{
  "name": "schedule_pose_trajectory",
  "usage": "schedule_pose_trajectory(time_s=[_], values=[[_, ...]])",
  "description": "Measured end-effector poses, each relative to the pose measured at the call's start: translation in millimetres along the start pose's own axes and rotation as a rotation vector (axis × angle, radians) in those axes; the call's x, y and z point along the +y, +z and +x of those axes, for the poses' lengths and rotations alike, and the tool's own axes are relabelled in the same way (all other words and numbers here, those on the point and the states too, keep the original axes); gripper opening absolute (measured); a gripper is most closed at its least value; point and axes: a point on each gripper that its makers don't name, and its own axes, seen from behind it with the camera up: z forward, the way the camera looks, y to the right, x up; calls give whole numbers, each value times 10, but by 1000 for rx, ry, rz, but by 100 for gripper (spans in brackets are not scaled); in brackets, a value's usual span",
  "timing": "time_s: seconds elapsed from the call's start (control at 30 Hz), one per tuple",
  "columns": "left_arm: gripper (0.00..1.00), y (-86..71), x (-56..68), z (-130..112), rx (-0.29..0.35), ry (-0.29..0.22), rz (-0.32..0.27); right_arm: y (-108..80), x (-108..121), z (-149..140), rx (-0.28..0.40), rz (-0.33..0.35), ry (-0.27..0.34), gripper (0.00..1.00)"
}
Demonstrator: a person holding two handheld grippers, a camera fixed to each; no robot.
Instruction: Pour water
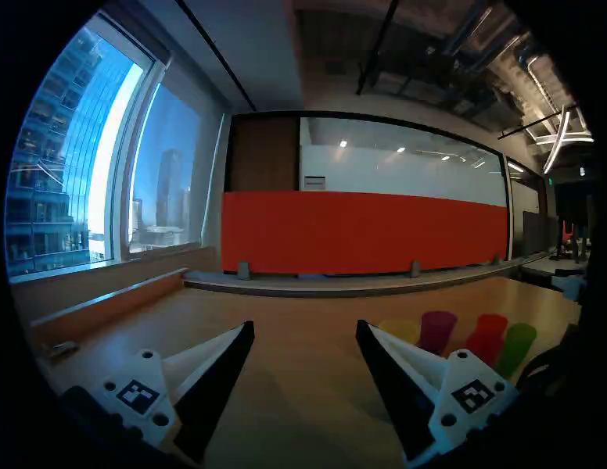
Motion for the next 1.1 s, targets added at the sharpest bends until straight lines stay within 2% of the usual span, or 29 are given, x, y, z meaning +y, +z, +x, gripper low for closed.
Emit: schedule_pose_trajectory(time_s=[0.27, 0.57, 0.8, 0.97, 1.1], values=[[97, 24, 108, 498, 17, -14, -40, 46, 23, 452, -5, 15, 7, 100], [97, 85, 160, 1084, 22, 0, -74, 97, 45, 982, -9, 44, 4, 100], [97, 137, 144, 1342, 6, 17, -91, 119, -22, 1314, -24, 85, 12, 100], [97, 187, 196, 1511, -1, 28, -120, 135, -77, 1619, -15, 110, 6, 100], [97, 226, 241, 1571, -8, 29, -143, 148, -128, 1756, -2, 126, 0, 100]])
